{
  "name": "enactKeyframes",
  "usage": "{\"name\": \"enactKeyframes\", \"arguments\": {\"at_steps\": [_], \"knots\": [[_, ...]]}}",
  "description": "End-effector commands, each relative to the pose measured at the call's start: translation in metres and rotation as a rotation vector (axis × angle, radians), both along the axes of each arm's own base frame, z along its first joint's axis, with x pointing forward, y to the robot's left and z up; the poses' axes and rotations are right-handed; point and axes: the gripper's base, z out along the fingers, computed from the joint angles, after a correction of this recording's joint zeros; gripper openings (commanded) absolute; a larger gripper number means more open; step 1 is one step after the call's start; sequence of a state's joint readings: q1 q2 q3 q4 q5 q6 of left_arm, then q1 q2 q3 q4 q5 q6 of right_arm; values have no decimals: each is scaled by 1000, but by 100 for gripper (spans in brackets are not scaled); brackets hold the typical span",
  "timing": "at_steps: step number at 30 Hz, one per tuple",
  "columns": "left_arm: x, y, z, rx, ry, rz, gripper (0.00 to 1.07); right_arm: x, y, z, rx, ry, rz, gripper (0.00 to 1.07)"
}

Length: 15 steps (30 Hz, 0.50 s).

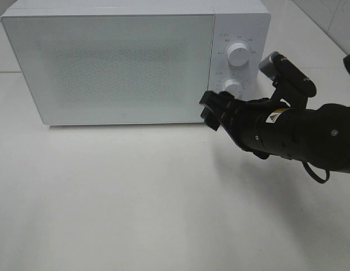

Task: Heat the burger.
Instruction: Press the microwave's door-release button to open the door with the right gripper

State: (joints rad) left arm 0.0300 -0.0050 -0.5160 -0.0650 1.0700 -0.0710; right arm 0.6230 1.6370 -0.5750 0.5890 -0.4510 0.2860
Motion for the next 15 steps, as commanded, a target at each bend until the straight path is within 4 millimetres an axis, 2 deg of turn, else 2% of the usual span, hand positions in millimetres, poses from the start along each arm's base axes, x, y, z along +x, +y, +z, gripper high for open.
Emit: {"name": "enactKeyframes", "arguments": {"at_steps": [1,3,6,12,15], "knots": [[-3,-1,0,-1,-24,-1,100,-9,1,4,-131,34,179,75],[-3,-1,0,-1,-24,-1,100,-16,2,7,-200,48,296,75],[-3,-1,0,-1,-24,-1,100,-20,1,9,-224,62,347,75],[-3,-1,0,-1,-24,-1,100,-20,-16,19,-283,153,421,75],[-3,-1,0,-1,-24,-1,100,-22,-24,35,-343,198,490,75]]}}
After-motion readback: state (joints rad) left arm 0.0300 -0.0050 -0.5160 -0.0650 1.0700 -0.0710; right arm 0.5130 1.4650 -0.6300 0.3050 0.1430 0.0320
